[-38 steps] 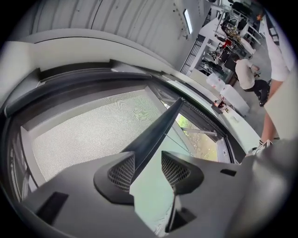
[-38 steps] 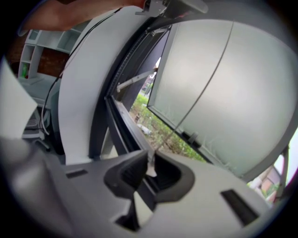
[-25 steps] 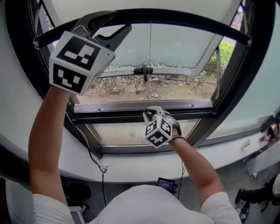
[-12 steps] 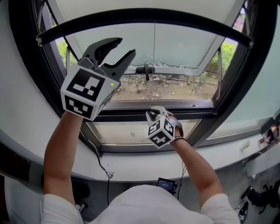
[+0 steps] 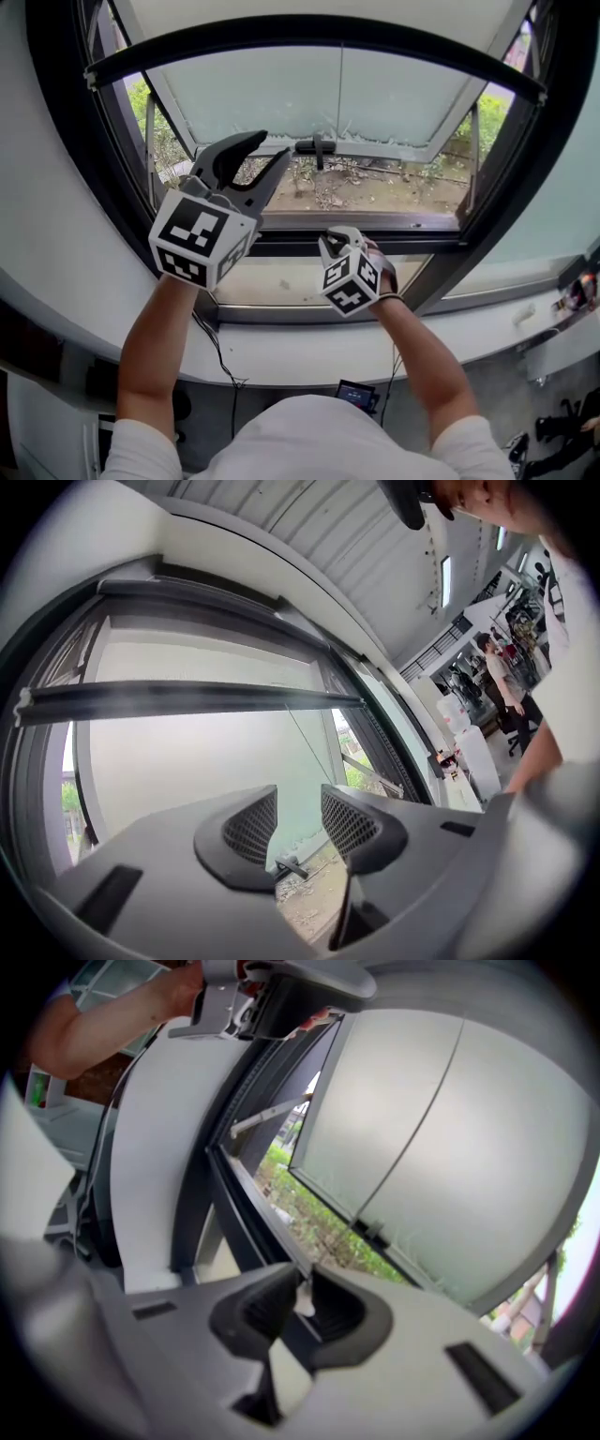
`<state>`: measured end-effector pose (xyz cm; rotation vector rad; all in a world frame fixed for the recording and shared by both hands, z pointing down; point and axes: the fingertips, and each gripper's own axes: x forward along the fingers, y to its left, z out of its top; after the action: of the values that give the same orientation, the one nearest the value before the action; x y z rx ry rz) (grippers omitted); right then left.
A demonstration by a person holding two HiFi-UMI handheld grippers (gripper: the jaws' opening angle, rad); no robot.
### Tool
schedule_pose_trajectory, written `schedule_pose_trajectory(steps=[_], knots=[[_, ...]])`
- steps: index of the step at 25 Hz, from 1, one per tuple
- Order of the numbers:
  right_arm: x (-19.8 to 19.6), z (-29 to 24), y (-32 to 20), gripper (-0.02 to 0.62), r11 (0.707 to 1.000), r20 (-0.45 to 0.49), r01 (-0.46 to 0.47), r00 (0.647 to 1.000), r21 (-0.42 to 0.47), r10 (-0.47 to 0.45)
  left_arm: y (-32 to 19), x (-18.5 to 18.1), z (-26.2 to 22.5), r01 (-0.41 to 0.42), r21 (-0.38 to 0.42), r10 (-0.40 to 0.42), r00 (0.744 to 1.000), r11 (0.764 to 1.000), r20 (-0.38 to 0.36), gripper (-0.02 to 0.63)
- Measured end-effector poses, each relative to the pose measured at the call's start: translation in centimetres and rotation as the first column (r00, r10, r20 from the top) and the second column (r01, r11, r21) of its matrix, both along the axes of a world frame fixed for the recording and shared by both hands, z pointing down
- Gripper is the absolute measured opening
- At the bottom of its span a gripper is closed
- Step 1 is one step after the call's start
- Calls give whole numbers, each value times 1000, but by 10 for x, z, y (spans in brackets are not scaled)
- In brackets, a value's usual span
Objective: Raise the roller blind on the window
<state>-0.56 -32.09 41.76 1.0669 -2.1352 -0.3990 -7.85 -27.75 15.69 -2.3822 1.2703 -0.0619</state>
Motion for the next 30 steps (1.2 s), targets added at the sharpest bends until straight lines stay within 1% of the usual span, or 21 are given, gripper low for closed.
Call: schedule_pose_trajectory(steps=[4, 8, 14, 22, 26, 30], knots=[[1, 0, 2, 58, 1000, -1, -4, 1000, 2, 4, 4, -4, 21, -6, -43, 3, 997, 999, -73, 158], [2, 0, 4, 58, 1000, 3, -8, 1000, 9, 8, 8, -6, 50, 1, -82, -10, 994, 997, -107, 150], [2, 0, 7, 58, 1000, 16, -11, 1000, 18, 11, 20, -8, 93, -24, -163, -8, 982, 986, -190, 149], [1, -2, 9, 58, 999, 46, -23, 999, 31, 22, 32, -14, 142, -43, -253, -22, 968, 966, -250, 149], [0, -2, 10, 58, 1000, 71, -22, 997, 16, 21, 42, -13, 165, -58, -281, -15, 967, 958, -253, 149], [1, -3, 10, 58, 999, 77, -21, 997, 33, 19, 54, -12, 181, -69, -304, -14, 964, 950, -264, 149]])
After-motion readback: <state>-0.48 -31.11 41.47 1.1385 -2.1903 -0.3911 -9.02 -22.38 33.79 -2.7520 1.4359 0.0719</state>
